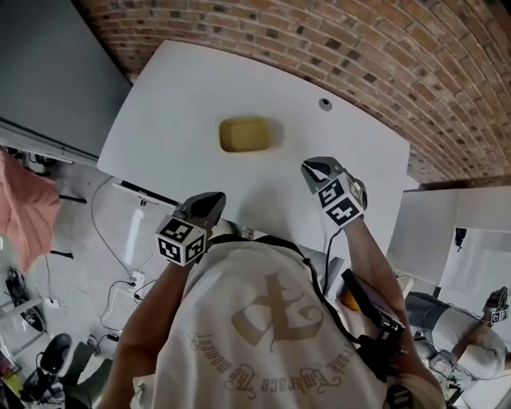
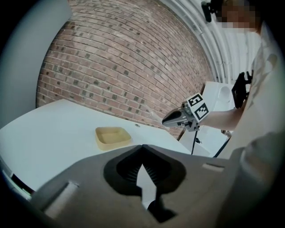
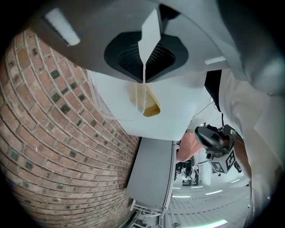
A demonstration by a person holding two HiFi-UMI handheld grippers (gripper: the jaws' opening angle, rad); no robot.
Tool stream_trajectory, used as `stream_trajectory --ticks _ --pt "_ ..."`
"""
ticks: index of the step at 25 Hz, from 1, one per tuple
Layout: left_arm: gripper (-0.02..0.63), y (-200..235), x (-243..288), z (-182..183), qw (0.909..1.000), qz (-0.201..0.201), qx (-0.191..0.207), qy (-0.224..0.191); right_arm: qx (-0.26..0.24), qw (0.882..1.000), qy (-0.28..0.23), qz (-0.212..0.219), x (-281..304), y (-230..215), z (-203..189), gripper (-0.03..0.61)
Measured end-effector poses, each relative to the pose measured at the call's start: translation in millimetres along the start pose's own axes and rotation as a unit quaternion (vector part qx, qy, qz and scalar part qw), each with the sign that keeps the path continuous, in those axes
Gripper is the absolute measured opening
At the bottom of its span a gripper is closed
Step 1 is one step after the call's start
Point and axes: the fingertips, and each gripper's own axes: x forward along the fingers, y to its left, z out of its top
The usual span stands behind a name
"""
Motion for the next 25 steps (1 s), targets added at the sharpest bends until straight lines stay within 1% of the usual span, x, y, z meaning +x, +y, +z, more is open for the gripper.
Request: stream_trajectory --ticks 7,13,25 --pt "0.003 -12 4 3 0.9998 -0.011 0.019 0.003 0.024 1.000 -0.002 -0.009 -17 8 -22 0.026" --pt "0.003 -12 6 3 0.9997 -0.010 0.021 0.007 0.035 0.999 -0.007 -0.010 -23 14 -33 0.026" --pt "0.003 -16 11 5 0.9995 -0.012 0.028 0.010 0.035 0.999 -0.014 -0.008 -23 14 -33 0.026"
